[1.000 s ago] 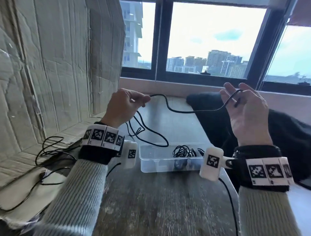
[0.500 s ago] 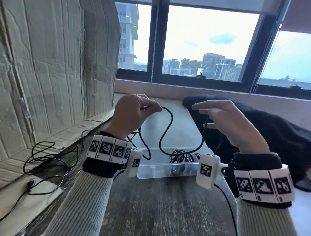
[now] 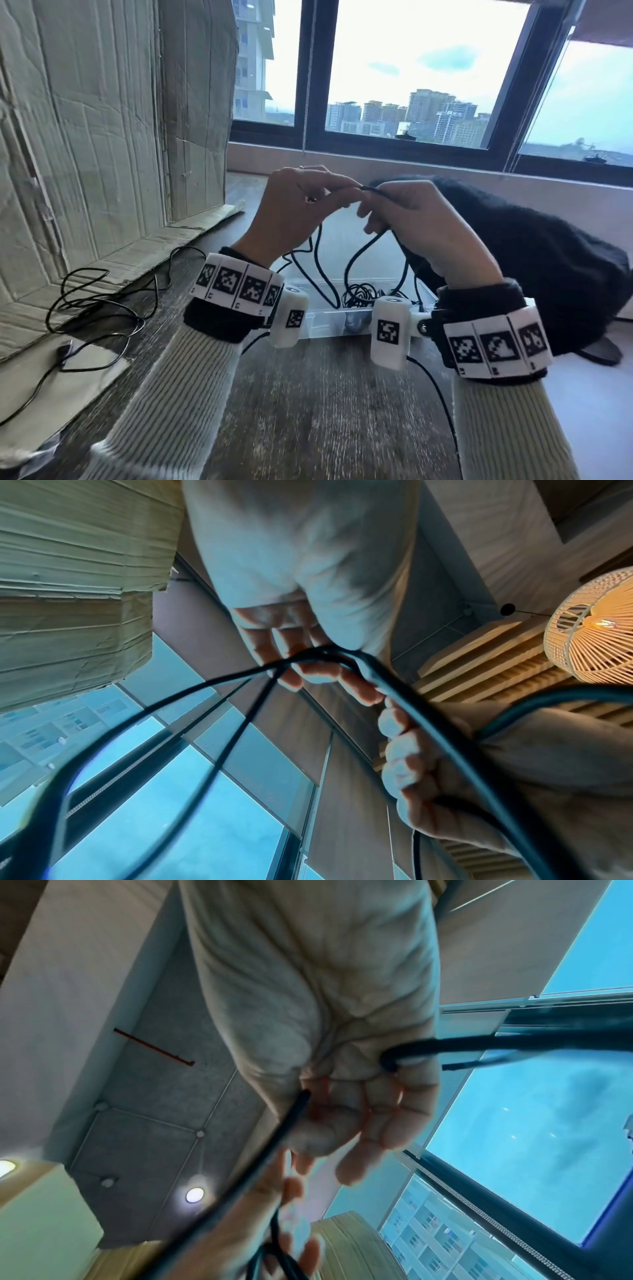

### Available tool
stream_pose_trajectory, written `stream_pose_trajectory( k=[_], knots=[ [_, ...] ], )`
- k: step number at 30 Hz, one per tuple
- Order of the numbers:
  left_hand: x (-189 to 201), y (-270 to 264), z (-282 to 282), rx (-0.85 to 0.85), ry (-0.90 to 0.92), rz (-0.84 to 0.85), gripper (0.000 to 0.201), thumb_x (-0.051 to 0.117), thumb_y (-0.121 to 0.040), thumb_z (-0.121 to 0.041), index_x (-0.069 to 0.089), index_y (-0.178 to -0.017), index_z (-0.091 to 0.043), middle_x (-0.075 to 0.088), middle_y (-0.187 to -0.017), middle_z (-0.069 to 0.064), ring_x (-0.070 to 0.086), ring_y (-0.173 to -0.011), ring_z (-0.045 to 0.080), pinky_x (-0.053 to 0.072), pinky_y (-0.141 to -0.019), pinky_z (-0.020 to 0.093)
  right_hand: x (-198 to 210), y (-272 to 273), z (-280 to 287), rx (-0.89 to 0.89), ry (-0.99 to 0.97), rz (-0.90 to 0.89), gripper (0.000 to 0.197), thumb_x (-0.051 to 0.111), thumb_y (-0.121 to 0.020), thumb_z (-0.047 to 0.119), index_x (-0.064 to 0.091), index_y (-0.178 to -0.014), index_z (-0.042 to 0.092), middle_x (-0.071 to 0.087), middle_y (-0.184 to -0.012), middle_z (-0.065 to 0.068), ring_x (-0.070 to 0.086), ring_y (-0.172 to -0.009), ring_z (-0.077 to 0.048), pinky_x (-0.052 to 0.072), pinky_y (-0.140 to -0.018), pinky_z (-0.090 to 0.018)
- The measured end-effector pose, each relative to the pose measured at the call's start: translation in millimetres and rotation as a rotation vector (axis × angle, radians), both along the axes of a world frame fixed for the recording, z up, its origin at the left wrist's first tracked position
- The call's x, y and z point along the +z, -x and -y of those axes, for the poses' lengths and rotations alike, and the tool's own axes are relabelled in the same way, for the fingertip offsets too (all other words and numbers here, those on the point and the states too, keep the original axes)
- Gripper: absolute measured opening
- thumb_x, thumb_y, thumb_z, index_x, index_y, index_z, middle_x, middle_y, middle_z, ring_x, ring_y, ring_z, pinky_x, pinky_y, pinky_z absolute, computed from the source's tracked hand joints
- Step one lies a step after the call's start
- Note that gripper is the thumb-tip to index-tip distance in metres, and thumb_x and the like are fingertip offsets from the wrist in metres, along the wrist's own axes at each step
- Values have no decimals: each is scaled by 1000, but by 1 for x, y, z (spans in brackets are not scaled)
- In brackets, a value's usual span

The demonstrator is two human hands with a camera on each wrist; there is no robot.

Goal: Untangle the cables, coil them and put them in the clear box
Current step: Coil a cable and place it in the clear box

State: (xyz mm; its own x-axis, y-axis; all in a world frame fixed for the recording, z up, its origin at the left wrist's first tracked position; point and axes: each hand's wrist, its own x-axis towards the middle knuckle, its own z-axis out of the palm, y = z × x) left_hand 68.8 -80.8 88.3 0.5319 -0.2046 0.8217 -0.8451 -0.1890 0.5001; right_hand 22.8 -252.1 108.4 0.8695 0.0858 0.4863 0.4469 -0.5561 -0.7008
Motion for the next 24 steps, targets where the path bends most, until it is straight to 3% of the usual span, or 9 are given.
stream_pose_trajectory(
  k=[3, 5, 9, 11, 13, 17, 19, 22, 24],
  knots=[
    [-4, -9, -5, -43, -199, -173, 12, 69, -85, -26, 75, -91, -17, 73, -77, -3, 68, -69, 11, 54, -73, 22, 5, 3, 13, -12, -163, 2, 22, 59, -91, 17, 70, -74, 7, 58, -55, 3, 58, -63, -16, 53, -84, -43],
    [-9, -16, -9, -43, -313, -240, 16, 66, -87, -26, 74, -89, -12, 70, -71, -4, 66, -66, 9, 53, -72, 19, 11, 9, 21, -2, -345, 12, 21, 58, -91, 12, 66, -72, 6, 54, -58, 0, 56, -63, -15, 54, -85, -38],
    [-18, -29, -15, -113, -245, -324, 12, 62, -90, -16, 70, -81, -17, 62, -64, -5, 56, -60, 10, 48, -66, 23, 17, 13, 42, -7, -785, 34, 36, 48, -100, 23, 65, -71, 9, 54, -48, 7, 49, -48, -7, 49, -70, -26],
    [-20, -29, -16, -182, -244, -359, 15, 60, -91, -13, 69, -81, -17, 62, -65, -4, 56, -60, 8, 47, -66, 19, 18, 12, 49, -52, -960, 97, 37, 49, -100, 24, 66, -70, 11, 54, -49, 6, 50, -48, -9, 45, -71, -28],
    [-21, -27, -18, -208, -368, -398, 13, 59, -92, -16, 68, -84, -20, 64, -71, -4, 59, -64, 2, 47, -68, 12, 19, 13, 52, -92, -1059, 182, 38, 48, -100, 21, 66, -67, 14, 56, -56, 4, 54, -53, -9, 47, -73, -29],
    [-24, -29, -29, -201, -646, -522, 10, 63, -90, -12, 69, -96, -18, 70, -86, -10, 63, -75, -9, 45, -73, 6, 20, 14, 61, -206, -1082, 356, 31, 46, -101, 20, 61, -74, 15, 56, -61, 6, 59, -62, -9, 50, -69, -20],
    [-28, -34, -34, -91, -725, -555, 12, 64, -90, -14, 71, -96, -21, 71, -85, -12, 65, -76, -7, 49, -76, 12, 20, 16, 70, -268, -1035, 430, 32, 48, -100, 20, 63, -72, 17, 59, -58, 8, 61, -64, -9, 51, -70, -20],
    [-29, -41, -38, 57, -566, -500, 12, 69, -85, -18, 75, -94, -23, 75, -83, -6, 70, -73, 0, 56, -82, 26, 20, 21, 79, -341, -946, 388, 31, 50, -99, 24, 64, -72, 20, 62, -54, 11, 60, -65, -7, 51, -76, -21],
    [-25, -41, -32, 188, -347, -297, 16, 72, -82, -19, 75, -97, -17, 75, -83, -2, 65, -60, -9, 54, -74, 14, 19, 23, 79, -396, -881, 328, 30, 49, -99, 27, 65, -73, 24, 64, -57, 14, 61, -66, -3, 49, -79, -24]
  ],
)
